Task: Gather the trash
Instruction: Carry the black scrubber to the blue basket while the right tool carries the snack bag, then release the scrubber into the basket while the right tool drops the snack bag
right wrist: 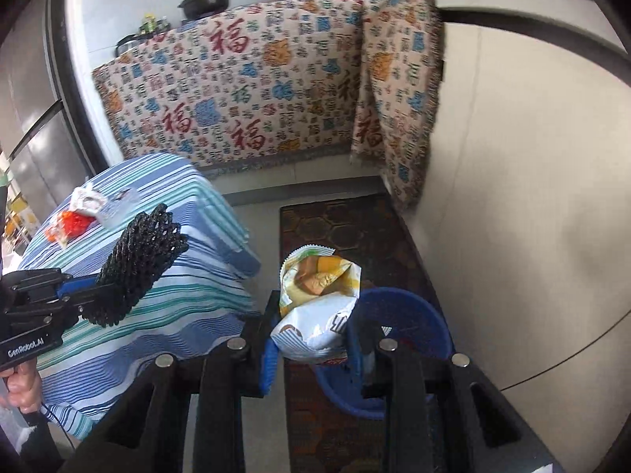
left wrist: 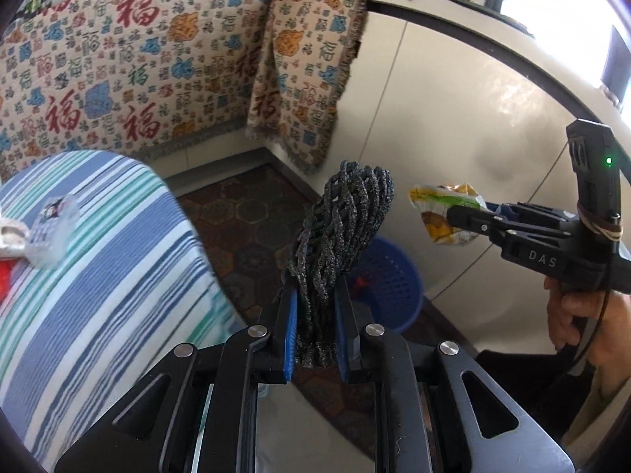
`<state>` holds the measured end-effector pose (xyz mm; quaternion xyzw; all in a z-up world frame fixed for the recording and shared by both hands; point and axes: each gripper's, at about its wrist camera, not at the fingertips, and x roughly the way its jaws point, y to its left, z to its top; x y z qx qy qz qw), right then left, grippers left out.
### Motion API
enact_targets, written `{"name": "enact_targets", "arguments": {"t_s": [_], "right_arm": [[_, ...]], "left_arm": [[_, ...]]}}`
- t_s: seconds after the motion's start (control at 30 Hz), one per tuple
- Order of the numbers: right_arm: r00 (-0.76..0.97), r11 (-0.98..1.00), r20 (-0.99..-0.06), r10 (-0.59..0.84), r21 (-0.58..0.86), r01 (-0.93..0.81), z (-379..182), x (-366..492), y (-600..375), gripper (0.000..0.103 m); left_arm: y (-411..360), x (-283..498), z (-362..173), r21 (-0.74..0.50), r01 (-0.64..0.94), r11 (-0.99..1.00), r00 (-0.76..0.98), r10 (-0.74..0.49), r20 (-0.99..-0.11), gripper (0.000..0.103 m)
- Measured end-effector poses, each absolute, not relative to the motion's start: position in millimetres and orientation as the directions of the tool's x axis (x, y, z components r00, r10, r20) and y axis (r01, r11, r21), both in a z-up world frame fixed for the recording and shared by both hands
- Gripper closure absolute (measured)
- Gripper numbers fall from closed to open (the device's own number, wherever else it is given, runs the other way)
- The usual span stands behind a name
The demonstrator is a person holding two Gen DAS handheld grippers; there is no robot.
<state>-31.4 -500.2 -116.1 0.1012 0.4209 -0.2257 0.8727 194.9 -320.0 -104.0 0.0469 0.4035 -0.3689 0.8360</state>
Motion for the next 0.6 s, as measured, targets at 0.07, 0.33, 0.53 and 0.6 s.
{"name": "enact_targets", "arguments": {"t_s": [0.07, 0.33, 0.53, 0.6], "right_arm": [[0.525, 0.863, -0.788, -0.321, -0.015, 0.505, -120.4, -37.8, -516.5, 0.074], [0.458, 0.811, -0.810, -0.365, -0.036, 0.584, -142.4, -58.0, -573.6, 0.074], [0.427, 0.796, -0.834, -0.350, -0.024, 0.605, -165.1, -67.2, -602.1, 0.074], [0.417, 0.798, -0.840, -0.347, -0.031, 0.602, -169.3, -67.5, -608.9, 0.074]], "left_arm": [[-342.5, 196.0, -106.9, -0.226, 0.673, 0.705, 0.385, -0.594, -0.706, 0.088], [-423.2, 211.9, -137.2, -0.287, 0.693, 0.662, 0.302, -0.627, -0.718, 0.088], [-462.6, 221.8, -165.3, -0.291, 0.705, 0.646, 0.257, -0.616, -0.745, 0.088], [-472.5, 224.4, -174.7, -0.290, 0.706, 0.646, 0.245, -0.607, -0.756, 0.088]]}}
